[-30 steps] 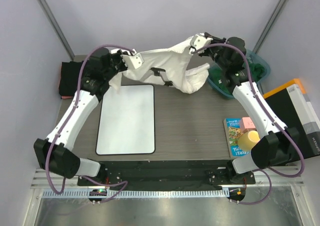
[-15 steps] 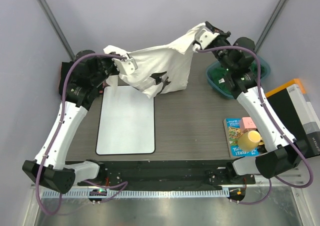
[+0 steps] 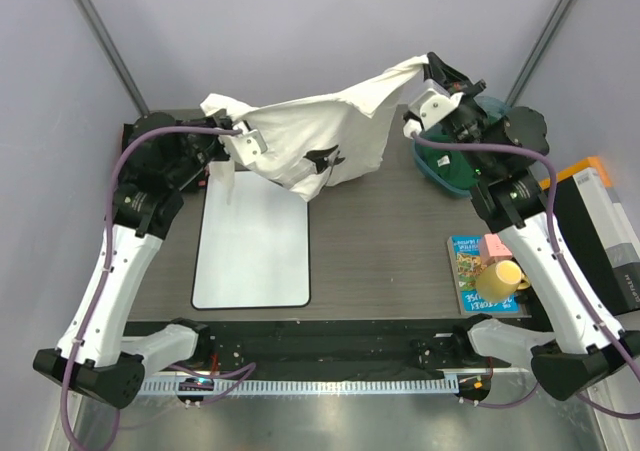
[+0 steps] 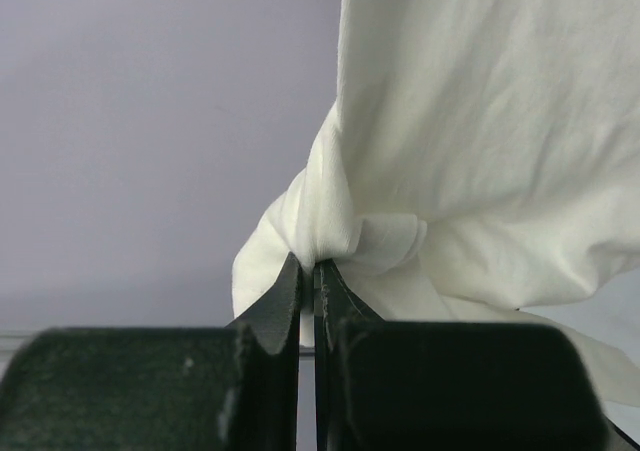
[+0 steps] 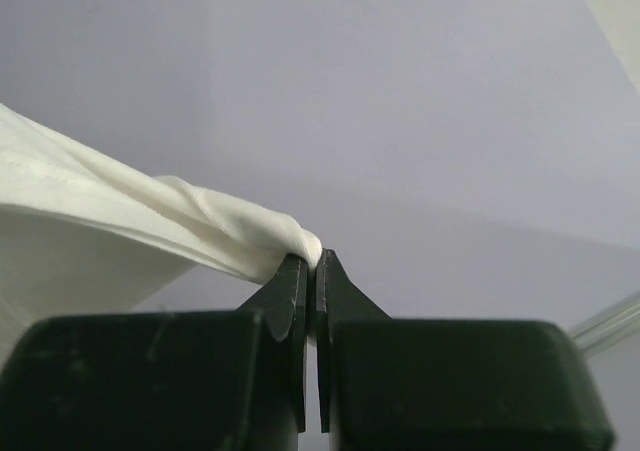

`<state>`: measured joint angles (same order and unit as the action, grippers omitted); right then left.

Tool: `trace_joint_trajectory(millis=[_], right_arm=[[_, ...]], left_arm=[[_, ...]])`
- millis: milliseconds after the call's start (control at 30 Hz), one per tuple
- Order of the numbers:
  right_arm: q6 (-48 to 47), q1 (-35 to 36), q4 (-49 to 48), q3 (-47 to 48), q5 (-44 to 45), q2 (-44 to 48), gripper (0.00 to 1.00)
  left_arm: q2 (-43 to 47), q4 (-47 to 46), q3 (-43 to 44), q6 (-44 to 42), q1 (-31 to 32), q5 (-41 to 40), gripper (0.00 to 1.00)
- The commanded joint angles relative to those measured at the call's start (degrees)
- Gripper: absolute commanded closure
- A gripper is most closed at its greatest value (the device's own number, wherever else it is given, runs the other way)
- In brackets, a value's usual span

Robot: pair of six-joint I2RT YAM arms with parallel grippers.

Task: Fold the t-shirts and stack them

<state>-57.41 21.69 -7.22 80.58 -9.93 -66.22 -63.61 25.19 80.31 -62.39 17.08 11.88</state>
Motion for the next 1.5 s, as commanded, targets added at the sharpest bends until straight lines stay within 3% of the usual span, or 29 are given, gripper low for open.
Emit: trace_joint_trajectory(millis=[0,133,367,533,733,867,1167,1200,1233,1267,1300,1333,1400,1467], right_arm=[[-2.9,0.7,-7.7,-2.4,2.9,5.9,0.99],[-5.1,0.9,-12.8,-4.5,2.4,9.1,0.99],[-12.0,0.9,-19.8,-9.7,-7.8,13.7,0.99],[-8.2,0.9,-23.3,-7.4,-5.8,11.0,0.99],[-6.1,0.9,-23.2,-13.2,-3.1,4.8,0.99],[-5.4,0.9,-26.3,-17.6,-0.3,-1.6,0.99],[-10.4,0.4,-55.8,-16.7,14.1,-28.7,0.99],[-12.7,0.3,-58.6,-14.7,15.5,-31.5,0.96],[-13.4,0.3,-61.3,-13.1,17.0,-37.4,0.86],[-13.8,0.2,-65.9,-11.3,19.1,-40.0,0.71],[-14.9,0.1,-67.1,-7.7,22.6,-42.4,0.39],[-15.6,0.0,-67.7,-6.0,24.6,-44.9,0.3],[-15.0,-0.5,-65.8,-4.6,26.9,-46.8,0.25],[-11.3,-1.4,-55.3,-5.2,27.6,-42.9,0.25]], left_arm=[[3.4,-3.9,-0.2,0.6,-0.6,0.0,1.0],[5.5,-8.0,-0.1,1.1,-0.6,0.4,1.0],[10.2,-15.8,-1.9,2.3,-0.6,1.9,1.0],[10.4,-16.3,-2.0,1.8,-0.6,2.2,1.0],[7.7,-10.4,-4.8,-5.9,-0.6,2.2,1.0],[2.4,-11.6,-10.2,-10.5,-0.6,-1.8,1.0],[-19.1,-41.7,-15.4,-15.8,2.2,-23.2,1.0],[-20.8,-48.0,-15.8,-17.1,2.4,-25.5,1.0],[-25.2,-50.9,-15.9,-18.4,2.6,-27.0,0.98],[-27.4,-54.1,-15.5,-19.4,2.9,-28.8,0.94],[-30.0,-60.1,-14.9,-21.3,3.2,-31.2,0.79],[-33.3,-61.6,-12.9,-21.9,3.3,-34.7,0.7],[-35.5,-63.8,-10.7,-20.7,3.3,-37.4,0.41],[-36.1,-62.9,-8.2,-18.8,3.3,-39.5,0.3]])
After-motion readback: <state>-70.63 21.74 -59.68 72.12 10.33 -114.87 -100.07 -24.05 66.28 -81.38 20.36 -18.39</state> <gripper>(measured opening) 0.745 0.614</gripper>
